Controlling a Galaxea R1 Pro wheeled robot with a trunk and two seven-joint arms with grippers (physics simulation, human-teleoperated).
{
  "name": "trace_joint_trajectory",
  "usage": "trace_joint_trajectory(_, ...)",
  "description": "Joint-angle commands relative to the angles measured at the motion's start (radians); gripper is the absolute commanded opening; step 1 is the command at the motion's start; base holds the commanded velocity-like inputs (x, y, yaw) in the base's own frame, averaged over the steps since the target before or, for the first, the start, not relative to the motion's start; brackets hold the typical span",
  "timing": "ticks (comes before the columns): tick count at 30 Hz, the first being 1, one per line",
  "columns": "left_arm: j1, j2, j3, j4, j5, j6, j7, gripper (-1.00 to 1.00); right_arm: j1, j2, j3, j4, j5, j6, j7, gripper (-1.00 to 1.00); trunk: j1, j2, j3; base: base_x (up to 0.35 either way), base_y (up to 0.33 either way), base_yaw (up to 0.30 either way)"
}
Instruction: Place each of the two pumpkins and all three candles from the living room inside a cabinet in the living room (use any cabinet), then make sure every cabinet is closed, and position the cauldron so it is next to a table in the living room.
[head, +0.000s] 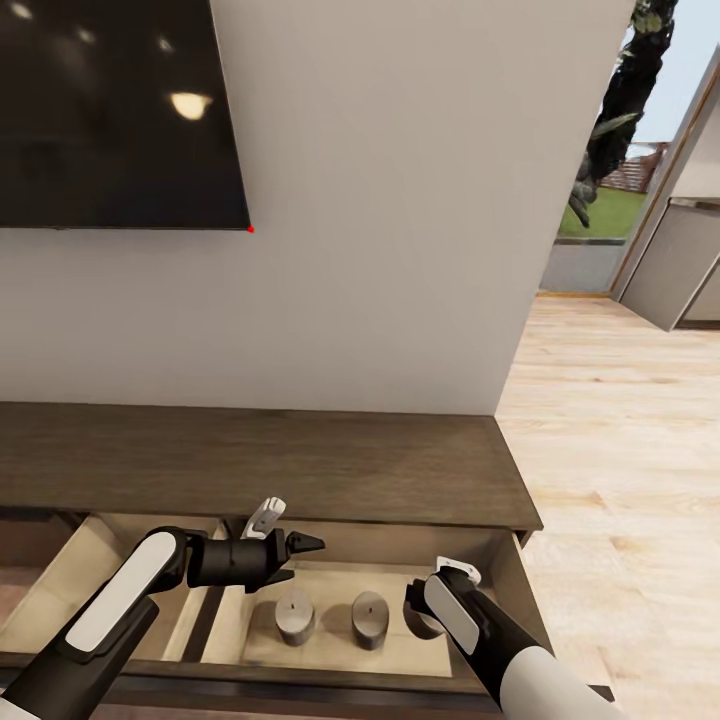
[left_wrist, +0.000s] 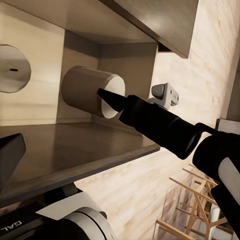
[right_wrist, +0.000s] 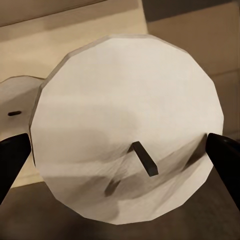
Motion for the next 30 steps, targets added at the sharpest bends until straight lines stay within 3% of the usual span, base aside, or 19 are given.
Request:
trace_joint_trajectory(1, -0.001, 0.001, -0.001, -0.001, 0.01, 0.0, 0.01, 1.0, -0.001, -0.001, 0.005, -0.001, -0.007, 0.002, -0.008, -1.0, 0.0, 0.0, -0.001, 0.0, 0.0, 0.0)
trace_joint_trajectory(9, -0.001, -0.002, -0.007, -0.001, 0.01, -0.001, 0.01, 1.0, -0.001, -0.001, 0.003, 0.003, -0.011, 0.002, -0.009, -1.0, 0.0, 0.0, -0.001, 0.0, 0.0, 0.0)
trace_joint_trajectory(30, -0.001, -0.001, -0.014, -0.007, 0.01, -0.002, 0.01, 1.0, -0.001, -0.004, -0.006, 0.009, -0.015, -0.003, -0.023, -1.0, 0.042, -0.077, -0.035, 0.0, 0.0, 0.0)
